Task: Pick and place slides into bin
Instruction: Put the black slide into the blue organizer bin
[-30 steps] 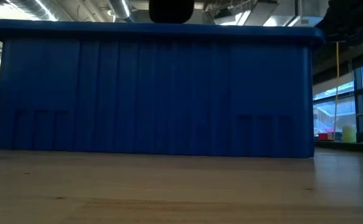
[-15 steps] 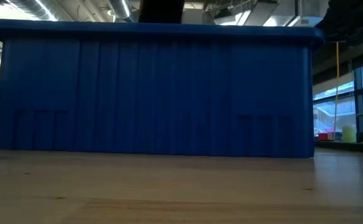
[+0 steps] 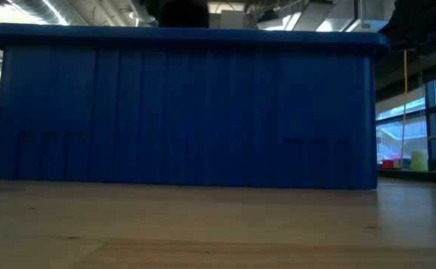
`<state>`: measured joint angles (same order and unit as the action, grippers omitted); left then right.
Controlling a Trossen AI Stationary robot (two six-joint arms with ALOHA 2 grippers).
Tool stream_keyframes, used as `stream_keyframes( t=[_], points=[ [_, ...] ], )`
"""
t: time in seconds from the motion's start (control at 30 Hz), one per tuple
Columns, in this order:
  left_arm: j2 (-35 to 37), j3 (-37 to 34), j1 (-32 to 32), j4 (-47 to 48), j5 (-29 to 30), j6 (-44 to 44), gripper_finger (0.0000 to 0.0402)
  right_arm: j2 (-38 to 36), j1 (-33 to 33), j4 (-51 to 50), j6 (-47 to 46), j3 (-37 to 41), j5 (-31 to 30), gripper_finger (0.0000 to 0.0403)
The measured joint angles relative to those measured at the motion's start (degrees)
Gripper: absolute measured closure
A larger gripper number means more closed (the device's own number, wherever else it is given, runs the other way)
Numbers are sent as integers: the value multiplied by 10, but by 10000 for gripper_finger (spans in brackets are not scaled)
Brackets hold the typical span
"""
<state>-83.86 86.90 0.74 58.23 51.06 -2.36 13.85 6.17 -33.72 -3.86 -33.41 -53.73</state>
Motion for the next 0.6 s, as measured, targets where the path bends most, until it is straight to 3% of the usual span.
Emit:
stream_keyframes(
  t=[0.27, 0.47, 0.6],
  points=[
    [31, -149, -62, -120, -65, -53, 396, 0, 0, 0, -1, 0, -2, 147],
    [29, -212, -89, -224, -138, -102, 396, 0, 0, 0, -1, 0, -2, 147],
    [29, -234, -90, -235, -147, -103, 396, 0, 0, 0, -2, 0, -5, 147]
  ],
)
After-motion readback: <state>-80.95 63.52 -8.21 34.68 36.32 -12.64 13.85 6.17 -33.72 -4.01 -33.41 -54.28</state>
